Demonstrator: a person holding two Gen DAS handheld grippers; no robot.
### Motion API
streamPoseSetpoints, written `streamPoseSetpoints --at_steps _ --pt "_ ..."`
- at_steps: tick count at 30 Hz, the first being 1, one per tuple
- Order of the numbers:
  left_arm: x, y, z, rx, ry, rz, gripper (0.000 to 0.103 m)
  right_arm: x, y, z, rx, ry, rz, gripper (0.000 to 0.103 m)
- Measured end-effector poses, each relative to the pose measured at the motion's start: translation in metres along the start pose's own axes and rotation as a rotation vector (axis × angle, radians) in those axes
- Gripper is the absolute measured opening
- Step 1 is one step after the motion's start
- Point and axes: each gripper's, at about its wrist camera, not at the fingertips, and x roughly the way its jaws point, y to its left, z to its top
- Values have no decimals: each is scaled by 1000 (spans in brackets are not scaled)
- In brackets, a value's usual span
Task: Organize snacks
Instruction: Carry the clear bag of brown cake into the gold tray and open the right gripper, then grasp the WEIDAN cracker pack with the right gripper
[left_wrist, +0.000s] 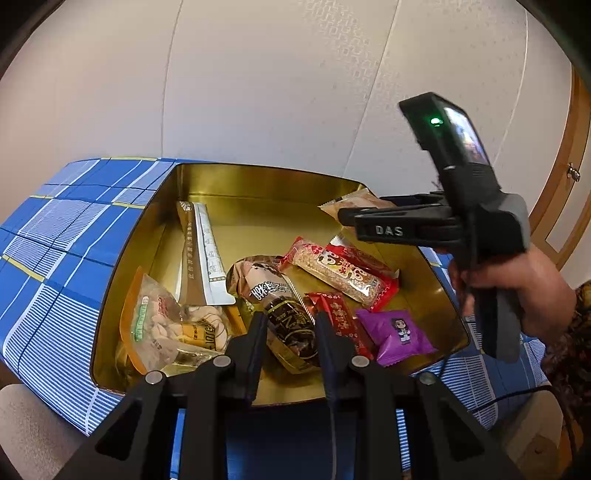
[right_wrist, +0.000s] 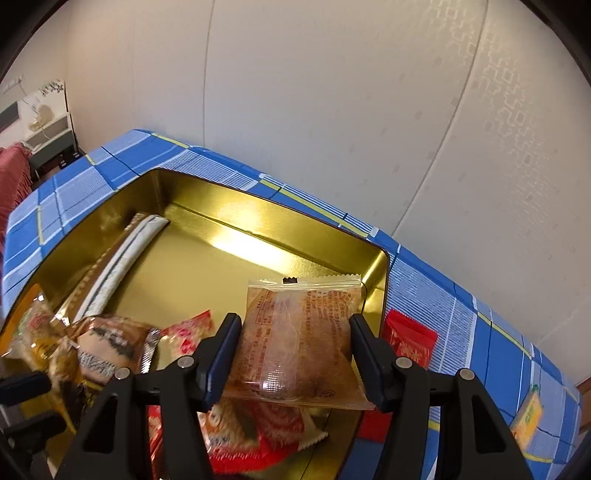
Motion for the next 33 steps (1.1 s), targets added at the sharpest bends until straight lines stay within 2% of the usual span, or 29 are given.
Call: streamPoseSetpoints --at_steps 2,5,14,17,20,26,29,33 --pt "0 1 0 0 0 2 27 6 -1 2 2 10 -16 60" --pt "0 2 0 -6 -1 -1 27 6 -3 3 12 -18 -41 61" --pt "2 -3 -4 6 10 -5 27 -18 -18 -8 101 -96 -33 61" --pt "3 -7 -5 14 16 -8 27 -26 -24 -14 144 -109 -18 65" --pt "3 -10 -6 19 21 -10 27 -35 -31 -22 174 -118 -24 65" --pt "4 -17 -9 33 29 -19 27 -52 -51 -47 252 -132 -56 65" --pt "1 -23 -9 48 23 -23 27 -60 -67 -68 311 -139 -90 66" --pt "-1 -29 -10 64 18 -33 27 -63 -90 -104 426 -107 -101 66"
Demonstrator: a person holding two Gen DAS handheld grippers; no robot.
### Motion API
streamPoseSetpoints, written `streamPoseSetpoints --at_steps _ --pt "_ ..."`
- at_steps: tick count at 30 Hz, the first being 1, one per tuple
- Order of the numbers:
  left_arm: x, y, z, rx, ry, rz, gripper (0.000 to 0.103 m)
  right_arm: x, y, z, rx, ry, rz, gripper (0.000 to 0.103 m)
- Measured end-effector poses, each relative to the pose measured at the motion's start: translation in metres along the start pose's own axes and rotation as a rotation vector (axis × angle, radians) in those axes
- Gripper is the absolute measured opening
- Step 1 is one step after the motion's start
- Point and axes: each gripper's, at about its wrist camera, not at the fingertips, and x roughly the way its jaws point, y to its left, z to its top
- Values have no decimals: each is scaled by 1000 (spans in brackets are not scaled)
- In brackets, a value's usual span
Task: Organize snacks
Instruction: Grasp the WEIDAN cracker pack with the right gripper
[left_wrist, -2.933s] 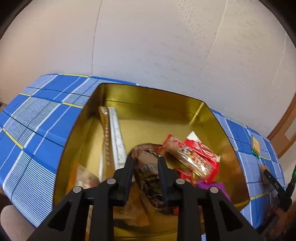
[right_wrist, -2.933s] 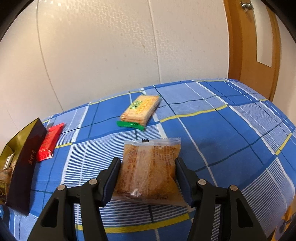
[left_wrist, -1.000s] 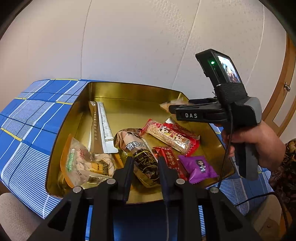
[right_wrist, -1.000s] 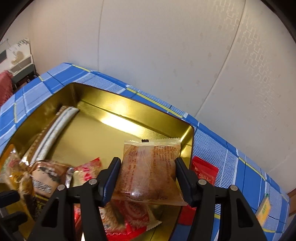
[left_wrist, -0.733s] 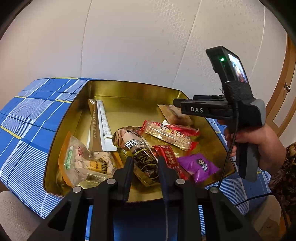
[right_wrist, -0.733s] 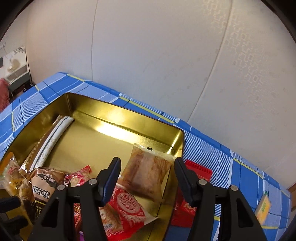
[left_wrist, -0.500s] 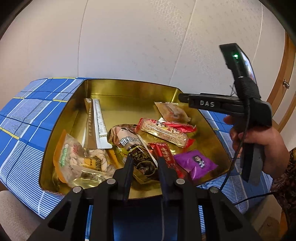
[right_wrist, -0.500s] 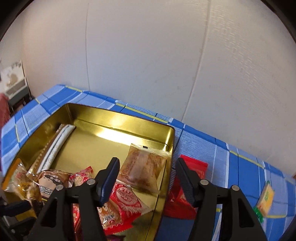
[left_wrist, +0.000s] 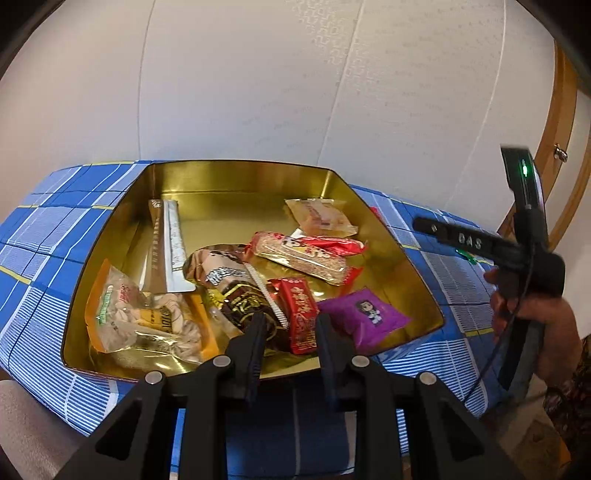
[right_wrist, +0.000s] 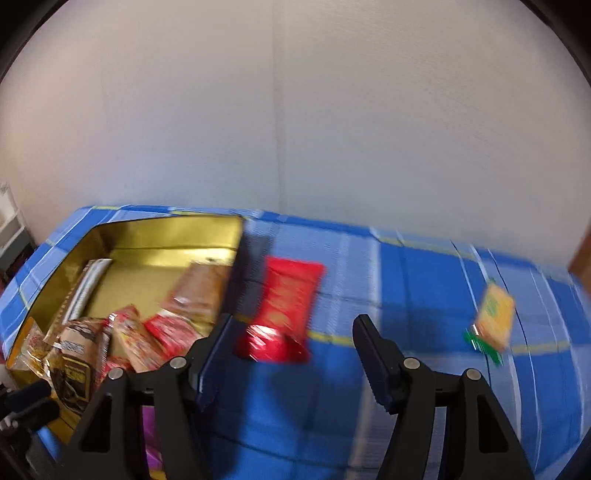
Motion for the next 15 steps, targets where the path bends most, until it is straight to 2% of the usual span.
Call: streamPoseSetpoints --at_steps 3,6,10,15 --pt "0 -5 -1 12 6 -8 27 9 -14 -4 27 39 -10 67" --pt "-4 -8 -2 29 2 -9 27 23 -18 10 44 67 12 67" --pt "-8 -9 -2 36 -1 -5 27 50 -9 31 54 116 43 67" --pt "-8 -6 -3 30 6 3 27 86 5 43 24 201 35 67"
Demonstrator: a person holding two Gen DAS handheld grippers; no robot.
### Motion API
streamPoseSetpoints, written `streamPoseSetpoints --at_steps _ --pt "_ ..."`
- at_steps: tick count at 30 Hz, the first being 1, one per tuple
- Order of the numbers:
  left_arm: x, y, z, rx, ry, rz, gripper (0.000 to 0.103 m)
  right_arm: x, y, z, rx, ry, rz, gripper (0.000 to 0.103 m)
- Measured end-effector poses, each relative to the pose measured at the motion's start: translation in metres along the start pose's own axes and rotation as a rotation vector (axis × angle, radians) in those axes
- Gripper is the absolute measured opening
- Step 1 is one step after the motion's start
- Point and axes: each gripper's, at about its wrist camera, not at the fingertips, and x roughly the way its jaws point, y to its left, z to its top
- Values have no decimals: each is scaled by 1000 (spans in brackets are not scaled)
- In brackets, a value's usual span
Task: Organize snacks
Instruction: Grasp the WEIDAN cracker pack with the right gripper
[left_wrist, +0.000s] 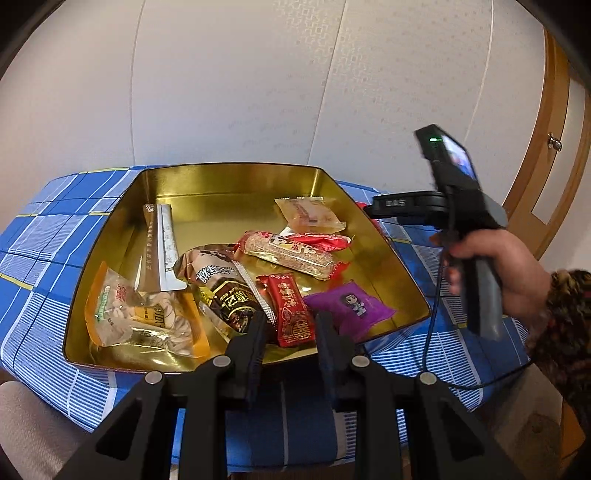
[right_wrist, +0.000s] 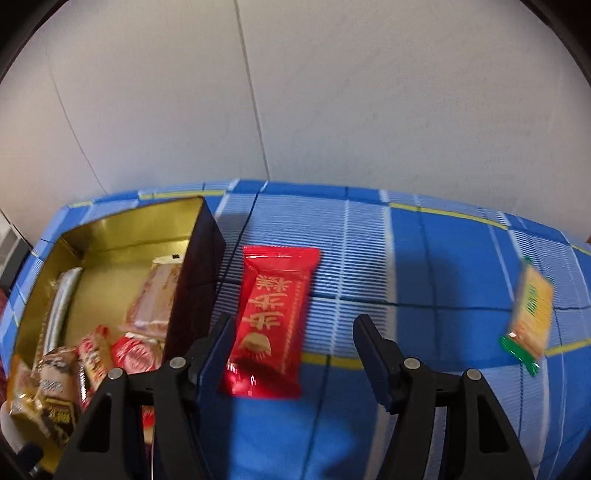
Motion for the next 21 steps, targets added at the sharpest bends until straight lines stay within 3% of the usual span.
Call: streamPoseSetpoints --at_steps 6,11,14,17,21 --pt "0 -3 -1 8 4 3 27 16 -13 1 63 37 31 67" --pt "3 -9 -1 21 9 -1 27 0 -34 -25 43 26 -46 64" --pt "4 -14 -1 29 12 -5 27 -17 -49 -45 44 11 -34 64" --pt "6 -20 0 39 20 -12 27 -43 -72 -62 112 -61 25 64" --pt "7 -29 3 48 31 -25 27 -70 -115 -60 217 -189 -116 66"
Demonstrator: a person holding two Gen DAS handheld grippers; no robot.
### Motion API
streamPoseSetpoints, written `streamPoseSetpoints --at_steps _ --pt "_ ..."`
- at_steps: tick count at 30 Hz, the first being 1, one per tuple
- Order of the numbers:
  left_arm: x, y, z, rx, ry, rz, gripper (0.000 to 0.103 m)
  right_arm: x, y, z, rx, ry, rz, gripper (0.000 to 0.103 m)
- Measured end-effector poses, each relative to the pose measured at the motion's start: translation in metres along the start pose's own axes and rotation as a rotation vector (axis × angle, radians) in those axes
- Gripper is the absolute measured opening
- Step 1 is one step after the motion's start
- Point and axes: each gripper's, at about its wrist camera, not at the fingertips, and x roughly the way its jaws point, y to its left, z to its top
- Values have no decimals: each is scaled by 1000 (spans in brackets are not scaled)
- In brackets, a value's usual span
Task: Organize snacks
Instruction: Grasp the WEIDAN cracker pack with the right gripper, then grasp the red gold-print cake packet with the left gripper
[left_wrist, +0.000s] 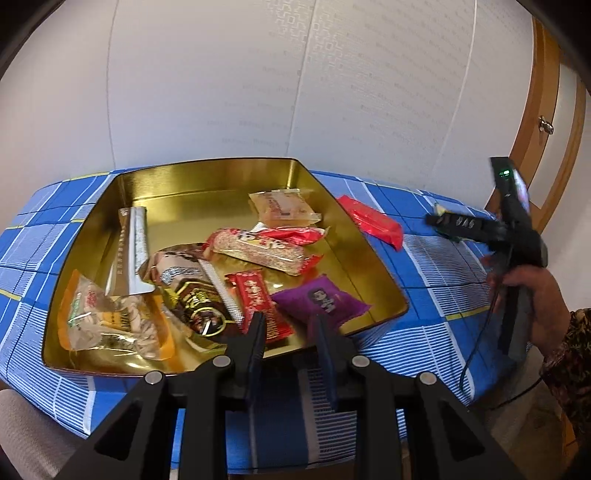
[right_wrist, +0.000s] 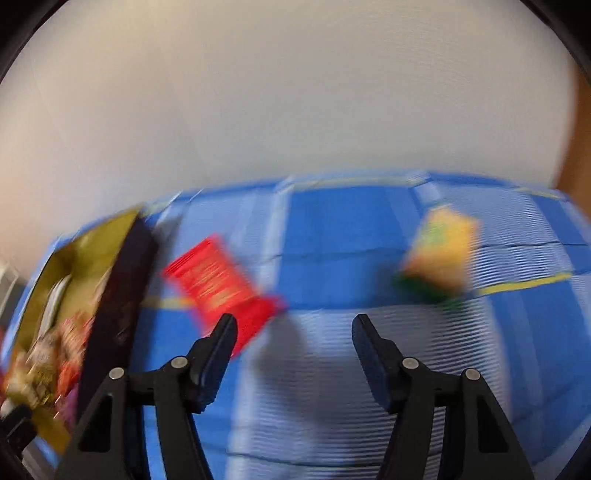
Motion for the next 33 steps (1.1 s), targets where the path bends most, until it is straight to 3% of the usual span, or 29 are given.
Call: streamPoseSetpoints --at_steps 4,9,13,16,17,18,22,26,30,33 --pt "2 -7 5 -11 8 -22 31 4 -47 23 121 -15 -154 78" --pt "2 -17 10 -12 11 -37 32 49 -72 49 149 122 -204 79" --pt "0 -25 16 8 7 -35 32 67 -71 52 142 117 -217 78" --pt "2 -28 21 3 20 -48 32 71 -67 44 119 105 -207 64" --pt "4 -29 24 -8 32 -60 32 70 -64 41 92 107 -219 52" --pt "6 -31 28 -29 49 -80 32 67 -60 38 51 109 -236 48" --pt "12 -46 44 -71 66 -151 32 52 -61 24 29 104 -188 47" --pt "26 -78 68 -62 78 -198 41 37 -65 5 28 73 -181 47" --pt "65 -108 92 -83 181 -241 43 25 -72 -5 65 62 -173 48" --pt "108 -115 107 -170 283 -205 43 20 -74 -10 62 64 -184 48"
